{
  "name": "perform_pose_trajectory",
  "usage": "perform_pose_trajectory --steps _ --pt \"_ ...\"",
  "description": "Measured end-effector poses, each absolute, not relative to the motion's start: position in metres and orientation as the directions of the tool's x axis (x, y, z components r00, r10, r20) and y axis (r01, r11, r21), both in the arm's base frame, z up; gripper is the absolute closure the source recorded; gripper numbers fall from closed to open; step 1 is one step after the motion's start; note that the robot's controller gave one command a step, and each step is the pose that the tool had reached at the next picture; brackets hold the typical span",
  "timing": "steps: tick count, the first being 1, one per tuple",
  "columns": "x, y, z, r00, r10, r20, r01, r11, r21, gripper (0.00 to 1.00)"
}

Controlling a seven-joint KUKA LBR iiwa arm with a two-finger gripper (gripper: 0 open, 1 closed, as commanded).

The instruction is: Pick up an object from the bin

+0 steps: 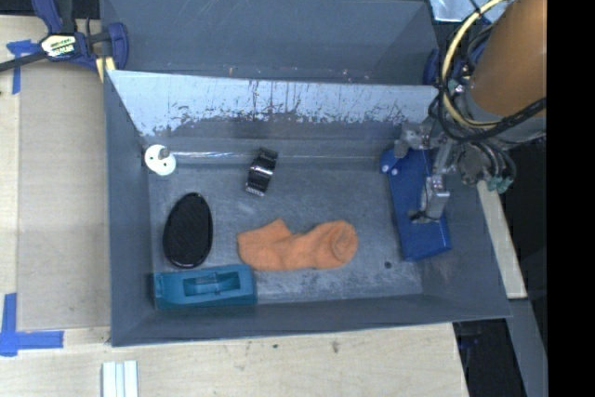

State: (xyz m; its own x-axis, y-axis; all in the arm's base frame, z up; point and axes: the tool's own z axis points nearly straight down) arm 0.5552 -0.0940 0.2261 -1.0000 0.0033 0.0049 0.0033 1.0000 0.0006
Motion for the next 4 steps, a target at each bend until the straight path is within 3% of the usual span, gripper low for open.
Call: perform_pose_trajectory --steps 1,2,3,4 --pt "0.557 -0.094 0.231 -1.000 0.001 -0.004 0.001 1.000 -0.001 0.00" --pt "0.540 -0.085 0.183 -0.999 0.033 -0.010 0.033 0.999 -0.001 0.00" --pt "0.527 -0.075 0.139 -1.000 0.013 -0.002 0.013 1.000 0.000 0.00" --pt "0.527 -0.039 0.116 -0.998 0.060 -0.002 0.060 0.998 0.000 0.00"
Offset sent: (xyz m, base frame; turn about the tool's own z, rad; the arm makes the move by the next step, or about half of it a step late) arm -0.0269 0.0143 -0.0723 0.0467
